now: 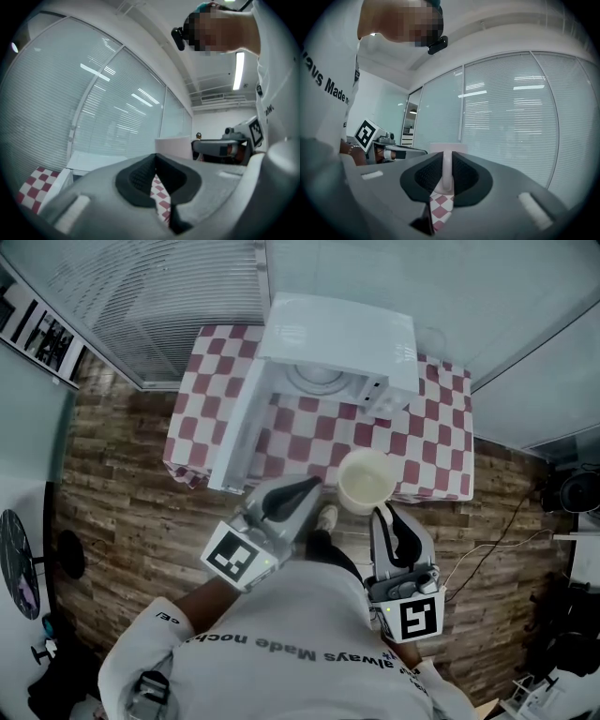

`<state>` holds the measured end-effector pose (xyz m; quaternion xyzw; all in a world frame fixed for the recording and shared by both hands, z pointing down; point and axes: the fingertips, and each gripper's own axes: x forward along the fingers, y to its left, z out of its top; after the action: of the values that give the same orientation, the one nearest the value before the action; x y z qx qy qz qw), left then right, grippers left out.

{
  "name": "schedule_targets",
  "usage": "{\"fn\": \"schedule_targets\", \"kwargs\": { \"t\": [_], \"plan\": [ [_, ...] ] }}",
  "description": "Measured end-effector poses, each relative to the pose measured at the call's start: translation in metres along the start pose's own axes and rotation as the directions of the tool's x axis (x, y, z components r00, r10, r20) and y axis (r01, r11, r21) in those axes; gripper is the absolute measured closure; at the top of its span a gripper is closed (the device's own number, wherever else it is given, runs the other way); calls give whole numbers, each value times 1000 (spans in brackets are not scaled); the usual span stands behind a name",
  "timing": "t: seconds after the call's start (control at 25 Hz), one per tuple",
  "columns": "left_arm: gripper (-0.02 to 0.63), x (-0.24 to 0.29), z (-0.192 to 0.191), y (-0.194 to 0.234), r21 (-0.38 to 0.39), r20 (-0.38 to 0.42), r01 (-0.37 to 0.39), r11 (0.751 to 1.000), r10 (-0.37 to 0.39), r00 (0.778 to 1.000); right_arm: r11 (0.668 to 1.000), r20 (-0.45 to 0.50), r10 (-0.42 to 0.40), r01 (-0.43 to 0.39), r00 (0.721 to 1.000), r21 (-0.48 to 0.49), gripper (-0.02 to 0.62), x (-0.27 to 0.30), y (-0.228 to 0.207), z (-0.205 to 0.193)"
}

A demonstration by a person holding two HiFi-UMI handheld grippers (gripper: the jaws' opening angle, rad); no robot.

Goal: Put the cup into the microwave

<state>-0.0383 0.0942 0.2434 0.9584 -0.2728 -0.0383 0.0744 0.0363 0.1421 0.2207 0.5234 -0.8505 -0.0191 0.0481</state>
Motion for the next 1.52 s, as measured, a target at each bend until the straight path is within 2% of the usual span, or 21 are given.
{"fn": "schedule_targets", "kwargs": {
  "t": [0.44,0.92,1.28,1.52],
  "plan": [
    [601,86,8,33,20,1,-52,998,52,999,999,25,34,-34,999,-1,549,39,-89,0],
    [603,156,8,50,23,1,-94,995,94,996,998,52,52,-53,997,23,549,63,-162,-1],
    [603,197,0,51,36,-10,-116,993,117,993,996,61,80,-82,995,30,549,69,-203,-9],
    [603,206,-2,51,29,-4,-128,991,128,992,995,69,81,-85,994,46,549,72,-214,-10]
  ]
}}
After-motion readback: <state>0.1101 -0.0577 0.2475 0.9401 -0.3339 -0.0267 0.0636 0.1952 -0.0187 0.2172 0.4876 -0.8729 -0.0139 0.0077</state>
